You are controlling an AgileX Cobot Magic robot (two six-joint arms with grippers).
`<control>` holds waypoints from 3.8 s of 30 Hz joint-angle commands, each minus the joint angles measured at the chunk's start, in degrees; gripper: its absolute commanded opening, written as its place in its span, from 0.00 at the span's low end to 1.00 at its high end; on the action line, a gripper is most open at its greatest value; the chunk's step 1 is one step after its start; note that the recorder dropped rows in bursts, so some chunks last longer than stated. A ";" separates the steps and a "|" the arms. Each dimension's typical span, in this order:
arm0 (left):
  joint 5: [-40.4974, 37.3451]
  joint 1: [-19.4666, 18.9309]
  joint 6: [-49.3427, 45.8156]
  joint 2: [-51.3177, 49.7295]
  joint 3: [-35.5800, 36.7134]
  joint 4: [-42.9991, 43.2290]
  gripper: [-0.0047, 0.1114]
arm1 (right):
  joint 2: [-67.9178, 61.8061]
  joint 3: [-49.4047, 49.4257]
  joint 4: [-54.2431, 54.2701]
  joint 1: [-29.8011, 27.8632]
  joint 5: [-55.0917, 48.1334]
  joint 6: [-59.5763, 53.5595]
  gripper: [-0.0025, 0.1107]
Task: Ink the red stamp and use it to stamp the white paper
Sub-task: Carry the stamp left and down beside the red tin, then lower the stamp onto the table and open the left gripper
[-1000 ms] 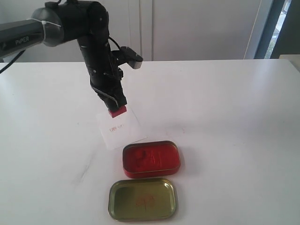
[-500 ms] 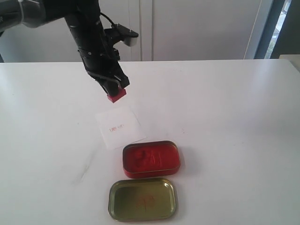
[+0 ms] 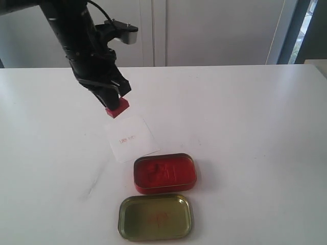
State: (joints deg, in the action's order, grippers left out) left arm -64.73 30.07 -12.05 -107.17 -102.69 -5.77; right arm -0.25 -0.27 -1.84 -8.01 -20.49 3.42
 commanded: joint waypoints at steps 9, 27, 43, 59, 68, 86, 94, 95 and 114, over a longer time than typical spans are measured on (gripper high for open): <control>1.62 -0.27 -2.85 12.21 16.17 -7.74 0.04 | 0.25 0.27 -0.16 0.24 0.84 -0.65 0.02; 14.85 -0.27 -4.47 17.81 33.37 -10.97 0.04 | 0.25 0.27 -0.16 0.24 0.84 -0.65 0.02; 13.57 -10.43 -16.95 17.57 34.07 -29.23 0.04 | 0.25 0.27 -0.16 0.24 0.84 -0.65 0.02; 14.58 -13.76 -32.92 8.40 42.61 -48.23 0.04 | 0.25 0.27 -0.16 0.24 0.84 -0.65 0.02; 14.60 -19.58 -39.20 8.40 47.93 -54.24 0.04 | 0.25 0.27 -0.16 0.24 0.84 -0.65 0.02; 15.76 -19.58 -39.20 0.19 48.06 -55.17 0.04 | 0.25 0.27 -0.13 0.24 0.84 -0.66 0.02; 16.39 -19.58 -39.20 -1.87 48.06 -55.84 0.04 | 0.25 0.27 -0.13 0.24 0.84 -0.66 0.02; 16.66 -19.58 -39.20 -1.87 48.06 -55.84 0.04 | 0.25 0.27 -0.13 0.24 0.84 -0.66 0.02; 19.43 -19.58 -36.24 -2.50 48.06 -55.60 0.04 | 0.25 0.27 -0.13 0.24 0.84 -0.66 0.02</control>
State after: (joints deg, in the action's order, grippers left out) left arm -44.74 10.66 -49.33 -109.78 -54.98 -60.50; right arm -0.25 -0.27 -1.84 -8.01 -20.49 3.06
